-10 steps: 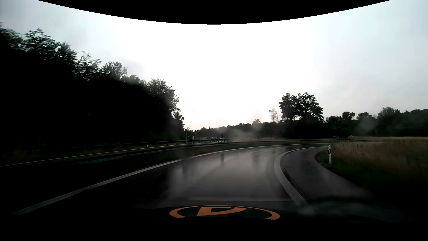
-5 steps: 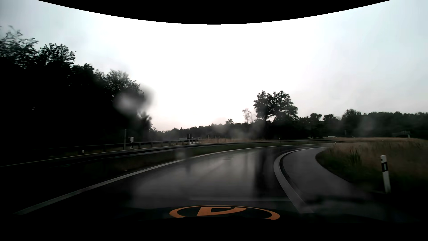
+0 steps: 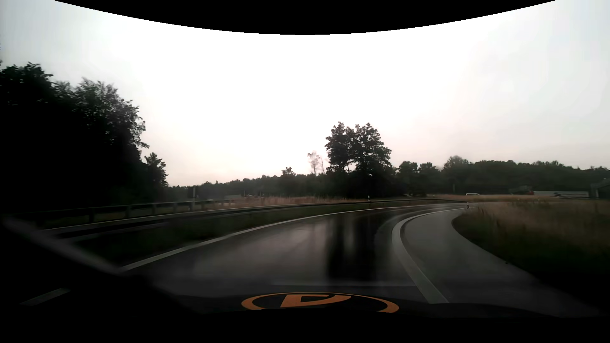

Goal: Follow the waypoints while adhering to traffic rules and regulations

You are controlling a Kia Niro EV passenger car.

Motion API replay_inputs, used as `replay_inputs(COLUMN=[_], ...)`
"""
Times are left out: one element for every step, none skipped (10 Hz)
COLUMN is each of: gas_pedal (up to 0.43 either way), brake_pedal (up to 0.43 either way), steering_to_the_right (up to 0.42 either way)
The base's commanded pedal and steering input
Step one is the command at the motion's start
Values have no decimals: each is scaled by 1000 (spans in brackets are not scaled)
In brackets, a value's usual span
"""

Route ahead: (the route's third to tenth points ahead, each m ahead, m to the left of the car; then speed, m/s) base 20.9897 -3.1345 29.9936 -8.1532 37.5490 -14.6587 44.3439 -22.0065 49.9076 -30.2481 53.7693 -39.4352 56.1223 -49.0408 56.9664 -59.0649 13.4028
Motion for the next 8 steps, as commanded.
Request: replay_inputs(gas_pedal=[150,150,150,150,150,150,150,150], brake_pedal=[0,0,0,0,0,0,0,0], steering_to_the_right=[100,100,100,101,100,101,101,102])
